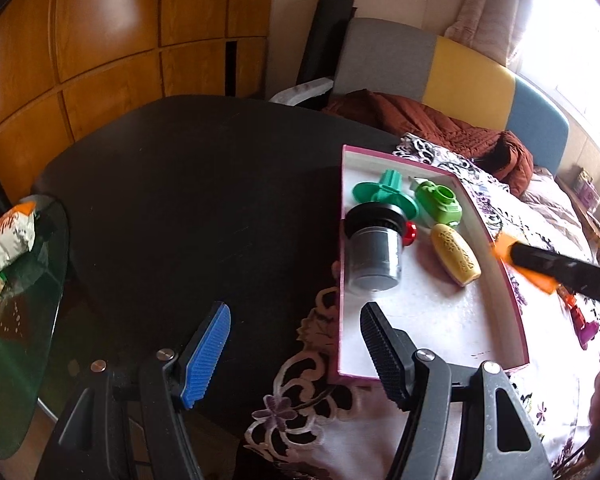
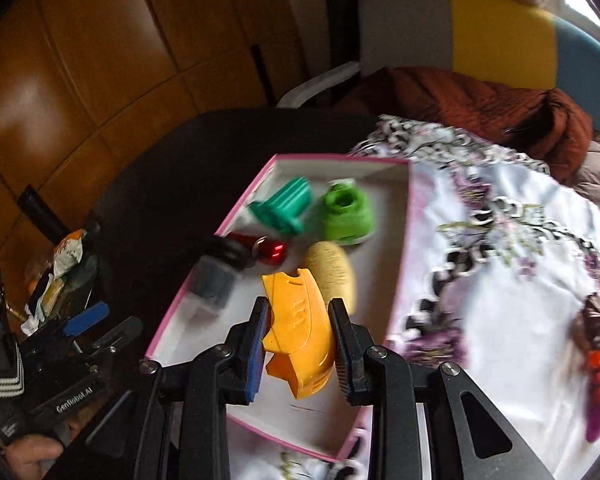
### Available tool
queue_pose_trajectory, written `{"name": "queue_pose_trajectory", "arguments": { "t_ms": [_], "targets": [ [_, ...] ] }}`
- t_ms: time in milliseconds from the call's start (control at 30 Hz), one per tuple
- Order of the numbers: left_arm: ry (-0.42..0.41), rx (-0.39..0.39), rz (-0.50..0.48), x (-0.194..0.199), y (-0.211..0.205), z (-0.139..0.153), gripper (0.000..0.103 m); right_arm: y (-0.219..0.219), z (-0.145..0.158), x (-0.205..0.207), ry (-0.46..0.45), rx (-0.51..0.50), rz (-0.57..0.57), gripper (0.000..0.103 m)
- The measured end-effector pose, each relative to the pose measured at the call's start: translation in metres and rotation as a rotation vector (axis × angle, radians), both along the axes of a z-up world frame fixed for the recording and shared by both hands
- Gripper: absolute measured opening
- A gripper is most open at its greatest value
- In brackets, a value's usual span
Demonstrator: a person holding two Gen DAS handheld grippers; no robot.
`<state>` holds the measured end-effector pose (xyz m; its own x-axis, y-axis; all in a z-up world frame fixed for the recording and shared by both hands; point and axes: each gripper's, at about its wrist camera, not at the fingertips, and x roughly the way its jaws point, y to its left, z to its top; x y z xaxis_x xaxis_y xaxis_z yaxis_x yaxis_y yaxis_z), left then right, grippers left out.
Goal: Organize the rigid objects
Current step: 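Lift the yellow-orange curved piece and carry it to the tray with the right gripper, then lower the curved piece into the tray and open the right gripper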
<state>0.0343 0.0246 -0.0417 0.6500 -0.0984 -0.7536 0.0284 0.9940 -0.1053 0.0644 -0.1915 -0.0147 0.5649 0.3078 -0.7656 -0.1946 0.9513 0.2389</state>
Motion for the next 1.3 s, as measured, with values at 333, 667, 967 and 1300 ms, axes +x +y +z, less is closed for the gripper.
{"name": "queue_pose_trajectory", "arguments": {
  "t_ms": [333, 667, 967, 1300],
  "targets": [
    [0.033, -0.042, 0.016, 0.002, 0.016, -0.009, 0.068, 0.041, -0.051, 0.052, 0.103, -0.038, -0.063, 0.030],
    [0.039, -0.036, 0.019, 0.005, 0.013, -0.012, 0.068, 0.038, -0.044, 0.047, 0.048, -0.044, -0.055, 0.044],
    [0.026, -0.019, 0.012, 0.001, 0.007, -0.006, 0.068, 0.036, -0.034, 0.030, -0.001, -0.069, -0.046, 0.053],
    [0.010, -0.006, -0.017, -0.004, -0.001, 0.002, 0.068, 0.024, -0.015, 0.013, -0.071, -0.074, -0.076, 0.062]
  ]
}}
